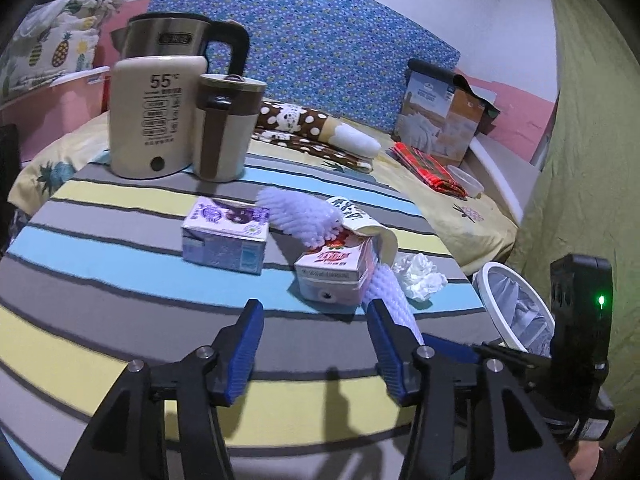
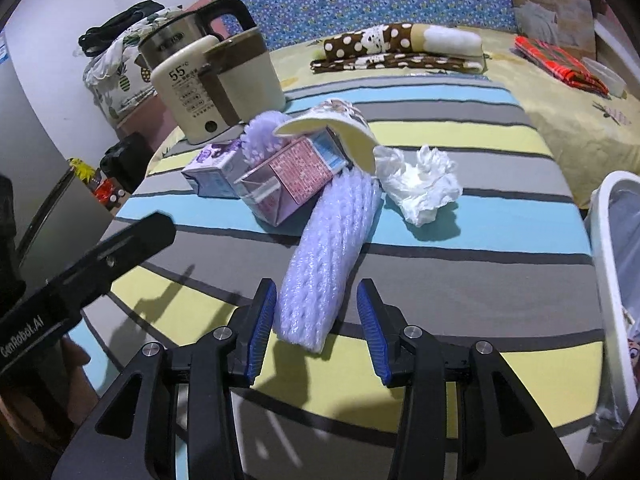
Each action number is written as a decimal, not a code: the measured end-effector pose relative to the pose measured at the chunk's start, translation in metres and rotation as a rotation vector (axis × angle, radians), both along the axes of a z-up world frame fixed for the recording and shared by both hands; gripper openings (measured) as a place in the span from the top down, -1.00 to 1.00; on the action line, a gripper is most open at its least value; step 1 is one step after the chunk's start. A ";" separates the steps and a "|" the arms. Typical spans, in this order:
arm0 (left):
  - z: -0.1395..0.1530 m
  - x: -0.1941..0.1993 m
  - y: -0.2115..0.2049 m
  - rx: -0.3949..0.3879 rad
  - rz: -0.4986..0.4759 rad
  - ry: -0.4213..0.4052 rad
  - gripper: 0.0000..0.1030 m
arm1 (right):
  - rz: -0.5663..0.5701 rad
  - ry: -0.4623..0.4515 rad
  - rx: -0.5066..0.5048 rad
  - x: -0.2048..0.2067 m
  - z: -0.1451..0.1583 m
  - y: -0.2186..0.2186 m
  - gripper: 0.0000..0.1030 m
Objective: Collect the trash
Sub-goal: 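Grasp the white foam sleeve with the right tool while the left tool grasps the pink juice carton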
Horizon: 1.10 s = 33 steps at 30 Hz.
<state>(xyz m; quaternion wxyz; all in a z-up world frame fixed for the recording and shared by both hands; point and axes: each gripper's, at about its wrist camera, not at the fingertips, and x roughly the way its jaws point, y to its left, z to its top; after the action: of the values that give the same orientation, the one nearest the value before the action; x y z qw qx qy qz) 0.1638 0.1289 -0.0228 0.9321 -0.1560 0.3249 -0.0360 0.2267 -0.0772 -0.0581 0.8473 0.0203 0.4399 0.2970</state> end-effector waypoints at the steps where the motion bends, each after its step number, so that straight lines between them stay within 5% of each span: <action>1: -0.001 0.004 -0.001 -0.007 -0.009 0.001 -0.08 | 0.001 0.000 0.002 0.000 0.000 -0.002 0.22; 5: -0.006 0.024 -0.004 -0.047 -0.041 0.011 -0.16 | 0.000 0.001 0.006 -0.001 0.002 -0.011 0.44; 17: -0.029 0.060 -0.010 -0.078 -0.076 0.069 -0.31 | -0.011 0.019 0.026 0.003 0.000 -0.036 0.45; 31: -0.024 0.075 -0.051 0.157 -0.129 0.097 -0.30 | -0.017 0.029 0.046 0.002 -0.001 -0.051 0.45; 33: -0.025 0.076 -0.054 0.181 -0.131 0.104 -0.07 | -0.021 0.030 0.049 0.001 -0.001 -0.054 0.45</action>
<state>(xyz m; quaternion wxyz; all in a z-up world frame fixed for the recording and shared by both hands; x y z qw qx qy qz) 0.2397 0.0748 -0.0476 0.9199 -0.0512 0.3842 -0.0594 0.2273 -0.1309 -0.0592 0.8430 0.0498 0.4448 0.2985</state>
